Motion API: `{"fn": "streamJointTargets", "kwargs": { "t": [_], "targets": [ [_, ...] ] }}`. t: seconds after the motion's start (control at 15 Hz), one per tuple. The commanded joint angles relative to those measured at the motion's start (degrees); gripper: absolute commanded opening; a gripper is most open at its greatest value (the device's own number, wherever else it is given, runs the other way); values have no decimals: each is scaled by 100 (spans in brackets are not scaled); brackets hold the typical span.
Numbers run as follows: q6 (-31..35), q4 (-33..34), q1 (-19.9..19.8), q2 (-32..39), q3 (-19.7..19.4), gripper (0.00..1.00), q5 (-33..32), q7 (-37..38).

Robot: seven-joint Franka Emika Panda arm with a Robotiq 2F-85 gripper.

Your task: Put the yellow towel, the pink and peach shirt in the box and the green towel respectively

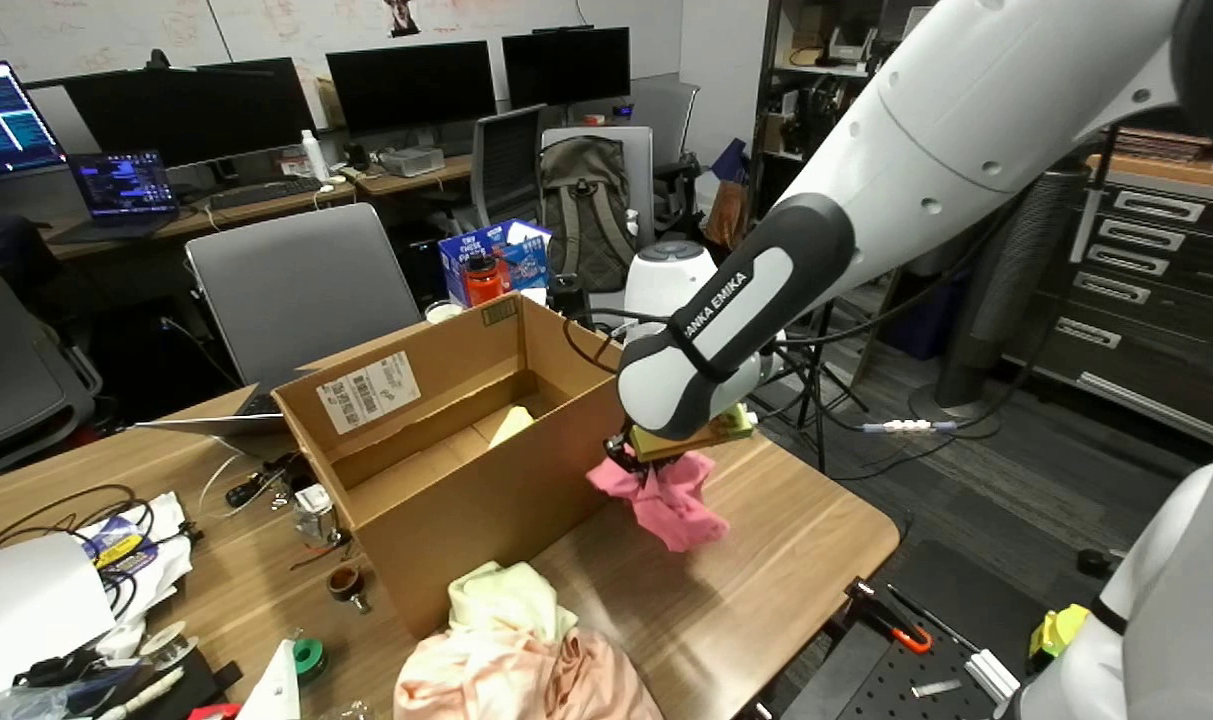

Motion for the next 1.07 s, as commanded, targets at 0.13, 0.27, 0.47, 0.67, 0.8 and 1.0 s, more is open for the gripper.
{"fn": "streamJointTargets", "kwargs": {
  "t": [0.13, 0.27, 0.47, 0.67, 0.8, 1.0],
  "targets": [
    [-829, 218, 1, -1256, 297, 2, -609, 184],
    [-1135, 497, -33, -1444, 470, 2, -750, 125],
    [-1493, 1031, -59, -1479, 667, 2, -904, 9],
    [-1733, 1691, -77, -1256, 778, 2, -1089, -51],
    [-1868, 2147, -62, -1046, 825, 2, -1246, -75],
    [-1993, 2784, 8, -690, 893, 2, -1528, -76]
  ]
}}
